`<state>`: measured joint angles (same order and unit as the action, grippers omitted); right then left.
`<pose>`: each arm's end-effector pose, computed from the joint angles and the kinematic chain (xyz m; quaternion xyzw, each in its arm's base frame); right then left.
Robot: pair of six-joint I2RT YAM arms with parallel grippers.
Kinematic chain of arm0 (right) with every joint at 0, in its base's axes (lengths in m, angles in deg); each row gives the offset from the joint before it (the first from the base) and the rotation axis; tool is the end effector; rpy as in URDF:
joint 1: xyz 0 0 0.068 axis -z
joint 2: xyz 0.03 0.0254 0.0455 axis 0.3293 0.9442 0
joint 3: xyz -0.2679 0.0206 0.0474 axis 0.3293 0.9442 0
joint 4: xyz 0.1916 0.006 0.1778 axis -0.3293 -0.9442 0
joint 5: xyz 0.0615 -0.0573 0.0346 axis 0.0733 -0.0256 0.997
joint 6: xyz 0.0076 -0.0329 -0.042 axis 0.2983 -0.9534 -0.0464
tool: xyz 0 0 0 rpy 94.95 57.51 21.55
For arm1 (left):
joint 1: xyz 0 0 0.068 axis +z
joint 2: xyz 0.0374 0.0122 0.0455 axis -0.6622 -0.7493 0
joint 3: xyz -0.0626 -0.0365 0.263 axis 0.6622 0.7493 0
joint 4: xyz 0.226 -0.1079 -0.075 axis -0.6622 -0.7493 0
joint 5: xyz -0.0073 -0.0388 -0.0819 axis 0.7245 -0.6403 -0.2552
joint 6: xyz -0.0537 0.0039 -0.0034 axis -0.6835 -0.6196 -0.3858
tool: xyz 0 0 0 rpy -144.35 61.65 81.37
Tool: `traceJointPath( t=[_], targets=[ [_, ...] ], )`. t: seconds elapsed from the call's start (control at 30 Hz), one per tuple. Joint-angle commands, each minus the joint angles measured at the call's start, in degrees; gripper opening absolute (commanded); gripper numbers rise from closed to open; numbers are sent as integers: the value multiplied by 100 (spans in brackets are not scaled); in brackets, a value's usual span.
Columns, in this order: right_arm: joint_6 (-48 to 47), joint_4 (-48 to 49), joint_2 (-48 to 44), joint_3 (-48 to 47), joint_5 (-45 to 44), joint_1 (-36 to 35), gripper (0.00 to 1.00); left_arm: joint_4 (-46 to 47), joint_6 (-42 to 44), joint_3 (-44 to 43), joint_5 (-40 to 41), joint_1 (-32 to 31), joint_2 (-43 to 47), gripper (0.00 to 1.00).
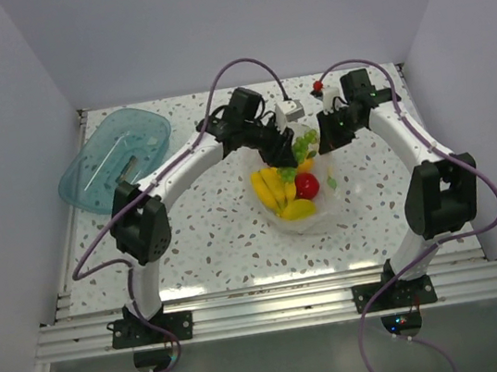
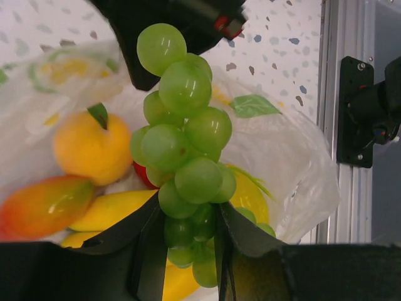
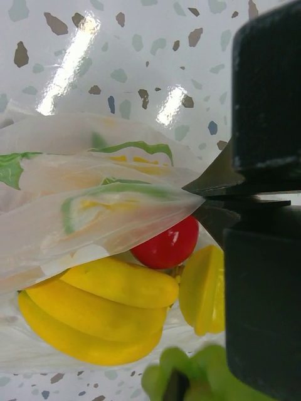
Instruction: Place the fake fruits into the plastic bag and tie a complex knot
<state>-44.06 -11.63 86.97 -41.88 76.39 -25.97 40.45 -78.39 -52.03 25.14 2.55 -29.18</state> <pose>0.3532 0.0558 0.2806 -0.1719 0.9346 0.1908 0.2462 0.3391 -0.3040 0.3118 0.4866 0.7155 -0.4071 0.2926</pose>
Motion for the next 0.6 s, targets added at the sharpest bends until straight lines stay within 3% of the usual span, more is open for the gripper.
traceJointPath(
  t=[0.0, 0.17, 0.3, 0.33, 0.5, 0.57],
  targets=[
    [124, 205, -310, -346, -180, -11, 1, 1023, -1143, 527, -146, 130, -160, 13],
    [107, 275, -275, -338, 82, -3, 1, 1964, -2101, 1346, -234, 42, -213, 21],
    [89, 275, -126, -355, 426, -2, 1, 2036, -2375, 1364, 29, -160, -292, 30],
    [106, 292, -99, -364, 470, -11, 1, 2044, -2419, 1373, 82, -169, -284, 44],
    [98, 380, 59, -469, 549, -11, 1, 2079, -2499, 1408, 671, -169, 32, 85],
    [72, 381, 155, -548, 523, -11, 1, 2176, -2455, 1540, 768, -90, 312, 92]
  ],
)
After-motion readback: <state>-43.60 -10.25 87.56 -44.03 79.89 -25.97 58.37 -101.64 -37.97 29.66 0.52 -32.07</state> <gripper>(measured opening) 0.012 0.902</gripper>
